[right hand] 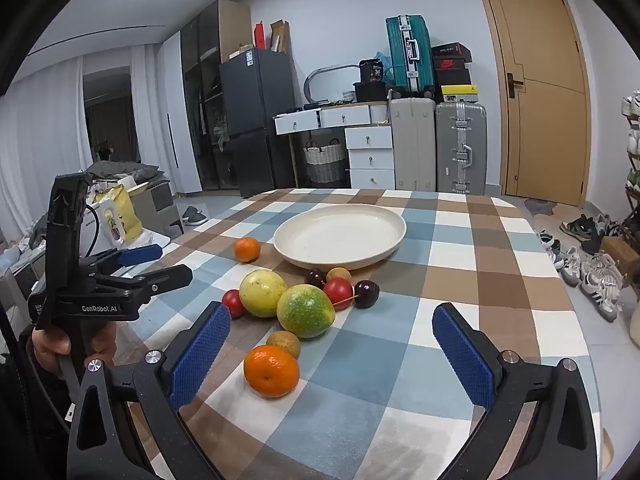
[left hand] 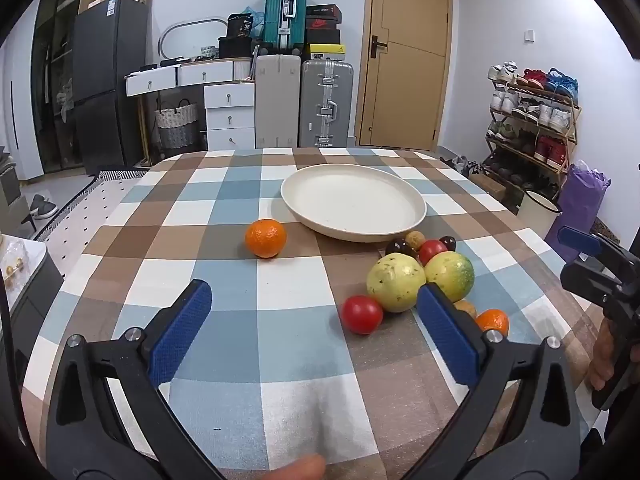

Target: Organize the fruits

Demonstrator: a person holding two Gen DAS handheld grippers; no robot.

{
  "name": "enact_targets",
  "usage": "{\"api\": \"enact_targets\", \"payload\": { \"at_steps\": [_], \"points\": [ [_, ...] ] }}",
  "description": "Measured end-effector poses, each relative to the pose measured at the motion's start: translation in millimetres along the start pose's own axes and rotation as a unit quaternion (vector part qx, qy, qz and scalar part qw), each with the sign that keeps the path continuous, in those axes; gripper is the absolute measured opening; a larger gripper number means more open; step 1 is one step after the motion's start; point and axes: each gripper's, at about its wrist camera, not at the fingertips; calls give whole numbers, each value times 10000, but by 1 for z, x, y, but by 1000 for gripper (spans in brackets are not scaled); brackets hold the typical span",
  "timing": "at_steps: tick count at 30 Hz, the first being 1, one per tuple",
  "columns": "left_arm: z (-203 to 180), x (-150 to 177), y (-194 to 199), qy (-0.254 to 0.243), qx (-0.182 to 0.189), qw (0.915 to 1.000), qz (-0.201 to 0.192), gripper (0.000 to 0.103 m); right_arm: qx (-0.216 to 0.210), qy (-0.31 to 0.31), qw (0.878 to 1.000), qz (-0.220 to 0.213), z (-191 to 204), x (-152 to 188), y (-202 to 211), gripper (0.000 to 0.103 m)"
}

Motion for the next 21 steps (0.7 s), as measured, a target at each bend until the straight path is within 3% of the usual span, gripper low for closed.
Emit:
{"api": "enact_targets", "payload": {
  "at_steps": [21],
  "points": [
    [5, 1, -3, 64, 37, 10000, -26, 102, 1, 98, 10000, 6, 2, 1, 0, 103]
  ]
}}
Point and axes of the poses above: each gripper's, at about its wrist camera, not at the fingertips, and y roughly against the way its jaws point, z to its left, x to its underside, and after that the axes turned 3 degrees about y, right-handed
